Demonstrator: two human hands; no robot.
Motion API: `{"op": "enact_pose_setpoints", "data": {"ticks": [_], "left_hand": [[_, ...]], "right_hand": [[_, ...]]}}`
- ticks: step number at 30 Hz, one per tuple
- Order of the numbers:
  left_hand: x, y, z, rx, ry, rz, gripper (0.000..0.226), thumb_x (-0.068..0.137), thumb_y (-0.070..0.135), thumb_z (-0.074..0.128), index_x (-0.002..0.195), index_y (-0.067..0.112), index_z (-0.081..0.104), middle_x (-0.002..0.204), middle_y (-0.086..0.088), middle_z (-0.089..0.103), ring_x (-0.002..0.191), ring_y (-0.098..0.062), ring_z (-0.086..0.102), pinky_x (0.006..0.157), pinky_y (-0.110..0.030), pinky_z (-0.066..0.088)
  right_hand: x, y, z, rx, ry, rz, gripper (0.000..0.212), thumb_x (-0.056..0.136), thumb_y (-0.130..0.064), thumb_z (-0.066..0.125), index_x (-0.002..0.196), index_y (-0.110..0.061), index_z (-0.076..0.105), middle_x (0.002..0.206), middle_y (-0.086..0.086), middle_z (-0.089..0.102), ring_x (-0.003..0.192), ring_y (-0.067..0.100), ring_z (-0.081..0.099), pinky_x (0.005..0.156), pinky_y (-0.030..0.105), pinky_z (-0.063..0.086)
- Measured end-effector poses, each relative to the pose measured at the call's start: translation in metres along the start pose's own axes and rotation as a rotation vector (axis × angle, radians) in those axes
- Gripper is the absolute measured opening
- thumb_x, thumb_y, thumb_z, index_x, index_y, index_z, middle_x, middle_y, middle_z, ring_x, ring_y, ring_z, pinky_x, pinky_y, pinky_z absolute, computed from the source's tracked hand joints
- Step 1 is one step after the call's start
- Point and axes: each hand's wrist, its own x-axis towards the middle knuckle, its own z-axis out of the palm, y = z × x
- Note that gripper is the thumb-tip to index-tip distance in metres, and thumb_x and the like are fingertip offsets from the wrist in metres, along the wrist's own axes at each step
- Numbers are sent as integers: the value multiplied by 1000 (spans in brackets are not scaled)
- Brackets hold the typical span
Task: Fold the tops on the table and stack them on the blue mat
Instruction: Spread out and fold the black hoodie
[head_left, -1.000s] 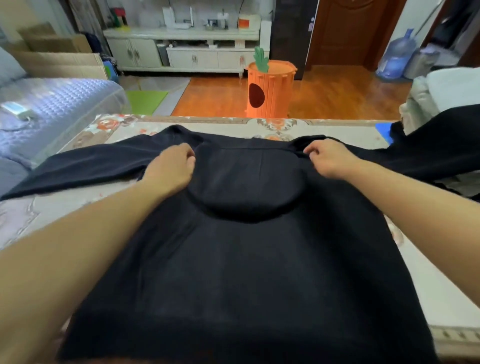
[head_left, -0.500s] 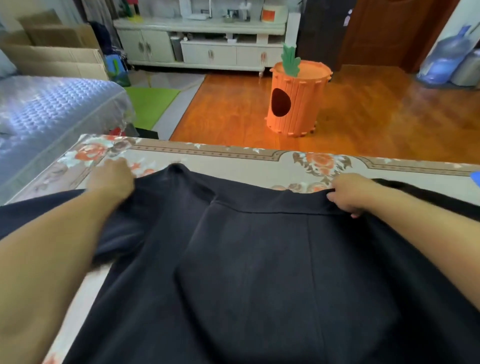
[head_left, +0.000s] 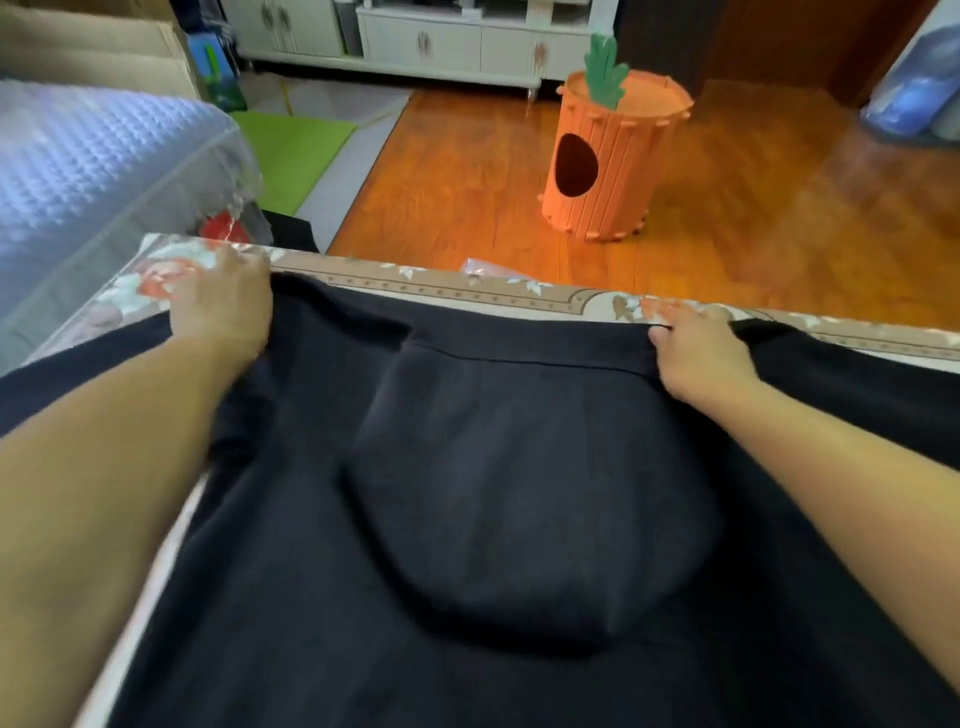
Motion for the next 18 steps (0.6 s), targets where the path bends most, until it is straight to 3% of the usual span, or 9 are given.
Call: {"op": "enact_pose_setpoints", "data": {"ticks": [2,3,4,6,8,10,13,15,18], "left_hand": [[-7,24,2,-86,-59,-191,54,91,3,52,144,8,44,152,-29,30,133,-57,38,107,-65,34],[-18,41,1,-177,-72,-201,60,89,7,52,147,12,39,158,-27,21,141,-54,29,113,-63,26],[-34,61,0,-230,-41,-123,64,87,13,51,149,17,36,162,-24,16,146,-49,21,116,-63,18],[-79,99,-5,-284,29,159,59,91,32,42,150,28,38,162,-18,23,147,-42,20,117,-65,17],[-129,123,-8,-245,-65,365,54,100,49,25,151,36,38,164,-10,26,149,-38,19,119,-63,16],[-165,117,0,-136,-118,428,60,102,58,18,157,37,28,168,-6,19,152,-38,15,120,-59,17],[-155,79,12,-222,-165,343,61,102,59,21,159,38,22,166,-12,22,150,-38,23,120,-57,23],[-140,65,16,-273,-260,271,59,104,55,22,161,39,16,165,-14,27,150,-38,24,121,-57,21],[-160,72,6,-219,-237,172,61,104,54,23,161,38,8,167,-18,15,150,-43,18,120,-61,17]], "right_hand": [[5,-9,4,119,1,-25,45,104,-38,40,142,-15,48,145,15,36,121,42,51,99,46,41],[5,-8,6,164,-19,-7,47,104,-40,41,144,-17,46,149,13,32,125,40,48,102,45,39],[3,-4,7,173,-35,9,48,103,-42,40,146,-20,43,154,11,25,132,39,43,106,46,36],[-4,14,10,64,-41,-36,53,103,-49,35,152,-32,33,164,4,10,144,40,25,114,49,27],[-13,41,11,-139,-90,-115,60,99,-61,20,156,-40,19,168,-1,3,149,38,14,120,50,17],[-20,75,13,-247,-140,-101,65,98,-64,12,159,-39,10,169,-4,1,153,32,7,123,52,8],[-20,112,3,-282,-168,73,63,102,-60,14,160,-38,4,169,-5,-4,154,33,0,122,54,0],[-29,115,-8,-332,-152,115,64,102,-58,17,160,-33,7,169,5,-1,153,38,2,123,55,2],[-80,87,-9,-290,79,-217,64,101,-49,27,157,-18,26,163,20,19,149,42,17,121,57,14]]}}
